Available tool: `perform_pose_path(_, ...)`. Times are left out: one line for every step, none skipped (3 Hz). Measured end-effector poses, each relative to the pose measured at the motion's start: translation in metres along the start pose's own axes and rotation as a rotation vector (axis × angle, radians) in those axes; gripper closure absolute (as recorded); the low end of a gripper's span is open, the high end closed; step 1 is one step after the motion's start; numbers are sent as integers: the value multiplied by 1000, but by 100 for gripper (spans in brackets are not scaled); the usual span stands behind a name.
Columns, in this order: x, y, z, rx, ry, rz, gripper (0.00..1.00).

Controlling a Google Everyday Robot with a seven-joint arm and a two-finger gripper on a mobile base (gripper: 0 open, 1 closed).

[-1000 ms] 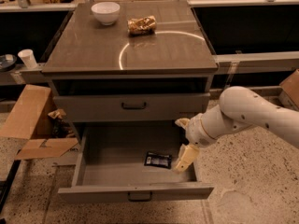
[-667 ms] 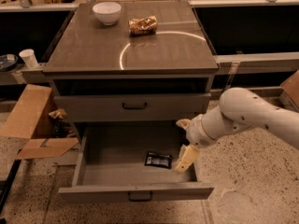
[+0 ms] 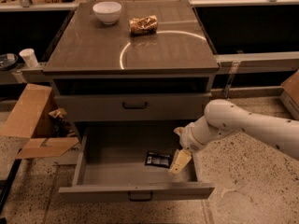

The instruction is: Pick rxbar blueberry from middle drawer and place on counter

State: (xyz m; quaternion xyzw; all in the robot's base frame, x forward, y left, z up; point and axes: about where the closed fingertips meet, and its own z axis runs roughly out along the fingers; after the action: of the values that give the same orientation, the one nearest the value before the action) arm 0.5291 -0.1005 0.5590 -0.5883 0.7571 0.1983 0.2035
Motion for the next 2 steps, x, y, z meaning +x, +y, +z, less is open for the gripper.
perform_pose_path(29, -31, 46, 27, 9, 9, 0)
perform_pose_path(56, -77, 107, 45, -10, -41, 0)
